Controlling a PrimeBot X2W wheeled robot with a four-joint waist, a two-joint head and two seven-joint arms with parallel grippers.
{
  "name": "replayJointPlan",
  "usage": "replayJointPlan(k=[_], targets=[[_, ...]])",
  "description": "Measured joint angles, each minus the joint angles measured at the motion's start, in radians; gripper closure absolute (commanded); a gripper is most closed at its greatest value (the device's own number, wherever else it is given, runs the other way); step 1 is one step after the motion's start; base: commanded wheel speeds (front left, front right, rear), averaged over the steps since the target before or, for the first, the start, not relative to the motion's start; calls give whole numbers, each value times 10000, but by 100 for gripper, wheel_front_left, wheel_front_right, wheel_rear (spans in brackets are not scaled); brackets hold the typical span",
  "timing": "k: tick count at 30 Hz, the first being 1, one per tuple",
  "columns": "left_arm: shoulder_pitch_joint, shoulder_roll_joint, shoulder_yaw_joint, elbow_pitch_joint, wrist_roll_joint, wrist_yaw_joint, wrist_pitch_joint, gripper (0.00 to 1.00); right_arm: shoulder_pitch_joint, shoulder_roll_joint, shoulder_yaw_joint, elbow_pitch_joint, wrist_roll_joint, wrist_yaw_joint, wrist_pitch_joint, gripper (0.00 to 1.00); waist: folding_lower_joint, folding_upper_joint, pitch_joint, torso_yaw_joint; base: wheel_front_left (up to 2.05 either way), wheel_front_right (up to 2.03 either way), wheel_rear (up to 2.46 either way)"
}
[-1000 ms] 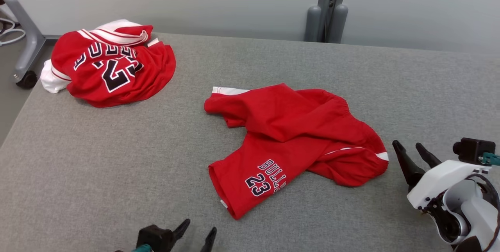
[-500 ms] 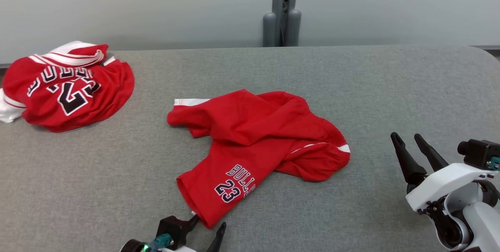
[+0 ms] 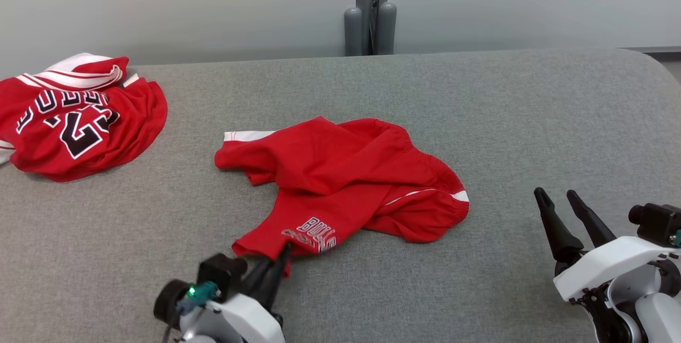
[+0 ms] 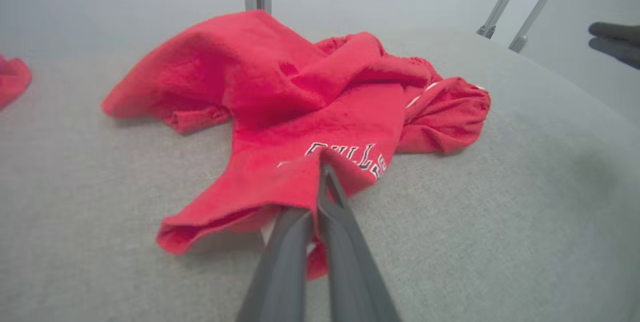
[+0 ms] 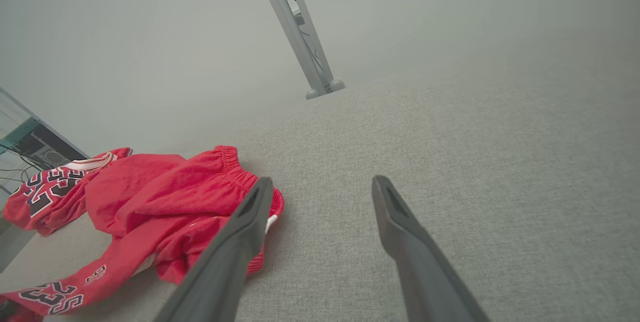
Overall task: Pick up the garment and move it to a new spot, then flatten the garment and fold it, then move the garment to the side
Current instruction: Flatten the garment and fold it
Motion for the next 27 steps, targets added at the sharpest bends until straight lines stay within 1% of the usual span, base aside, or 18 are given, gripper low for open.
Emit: replayJointPlan(k=[5, 7, 9, 15, 24, 25, 26, 27], targets=[[-315, 529, 523, -848, -397, 88, 383, 100, 92, 190, -171, -345, -249, 0, 351, 0, 0, 0, 123, 45, 0, 0, 0], [-501, 765, 750, -897, -514, 140, 564, 100, 91, 245, -178, -468, -351, 0, 451, 0, 0, 0, 194, 35, 0, 0, 0], [-636, 798, 1051, -819, -917, 42, 635, 100, 82, 295, -157, -568, -449, 0, 554, 0, 0, 0, 274, 9, 0, 0, 0], [-1460, 986, 1475, 318, -1394, -337, 1103, 100, -154, 351, 100, -761, -644, 0, 759, 0, 0, 0, 550, -217, 0, 0, 0], [-2605, 861, 1789, 2293, -2176, -1097, 1954, 100, -556, 332, 786, -809, -815, 0, 754, 0, 0, 0, 1038, -779, 0, 0, 0], [-2723, 874, 1825, 2489, -2207, -1162, 1952, 96, -596, 328, 840, -803, -823, 0, 725, 0, 0, 0, 1098, -838, 0, 0, 0], [-2836, 888, 1875, 2658, -2234, -1193, 1948, 73, -637, 330, 890, -788, -823, 0, 683, 0, 0, 0, 1157, -896, 0, 0, 0], [-2938, 895, 1919, 2811, -2257, -1279, 1948, 62, -671, 330, 936, -767, -821, 0, 665, 0, 0, 0, 1210, -949, 0, 0, 0]])
